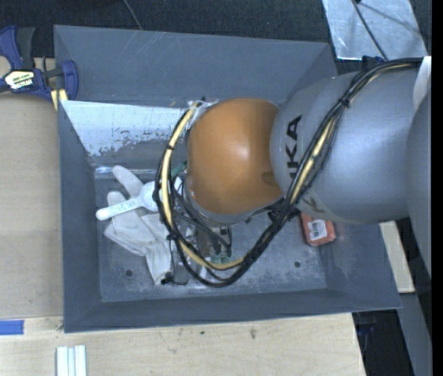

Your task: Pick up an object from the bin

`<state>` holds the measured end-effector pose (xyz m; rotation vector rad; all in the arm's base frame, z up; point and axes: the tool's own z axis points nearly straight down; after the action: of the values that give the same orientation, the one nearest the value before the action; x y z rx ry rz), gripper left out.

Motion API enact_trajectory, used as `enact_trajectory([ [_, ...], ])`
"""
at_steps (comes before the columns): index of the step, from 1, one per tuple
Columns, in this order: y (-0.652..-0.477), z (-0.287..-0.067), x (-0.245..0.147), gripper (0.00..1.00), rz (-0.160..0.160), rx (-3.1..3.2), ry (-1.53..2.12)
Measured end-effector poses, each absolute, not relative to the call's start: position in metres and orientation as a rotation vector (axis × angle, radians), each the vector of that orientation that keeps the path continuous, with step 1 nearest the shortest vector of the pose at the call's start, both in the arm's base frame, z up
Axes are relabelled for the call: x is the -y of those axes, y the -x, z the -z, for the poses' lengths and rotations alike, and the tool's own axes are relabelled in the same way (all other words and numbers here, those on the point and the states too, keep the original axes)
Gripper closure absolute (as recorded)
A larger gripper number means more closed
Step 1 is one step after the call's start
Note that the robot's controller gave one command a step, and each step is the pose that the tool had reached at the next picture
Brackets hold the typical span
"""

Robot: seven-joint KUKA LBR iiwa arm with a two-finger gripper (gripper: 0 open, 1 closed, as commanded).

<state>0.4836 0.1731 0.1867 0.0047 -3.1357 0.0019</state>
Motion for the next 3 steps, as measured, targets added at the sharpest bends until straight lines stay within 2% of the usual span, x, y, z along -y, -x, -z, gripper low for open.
enact_trajectory([
  [1,-0.486,-0.191,-0.172,0.00,0.002,3.144,0.000],
  [2,-0.535,-0.117,-0.199,0.00,0.006,3.151,0.010],
  [3,-0.547,-0.093,-0.205,0.00,0.001,3.141,0.004],
])
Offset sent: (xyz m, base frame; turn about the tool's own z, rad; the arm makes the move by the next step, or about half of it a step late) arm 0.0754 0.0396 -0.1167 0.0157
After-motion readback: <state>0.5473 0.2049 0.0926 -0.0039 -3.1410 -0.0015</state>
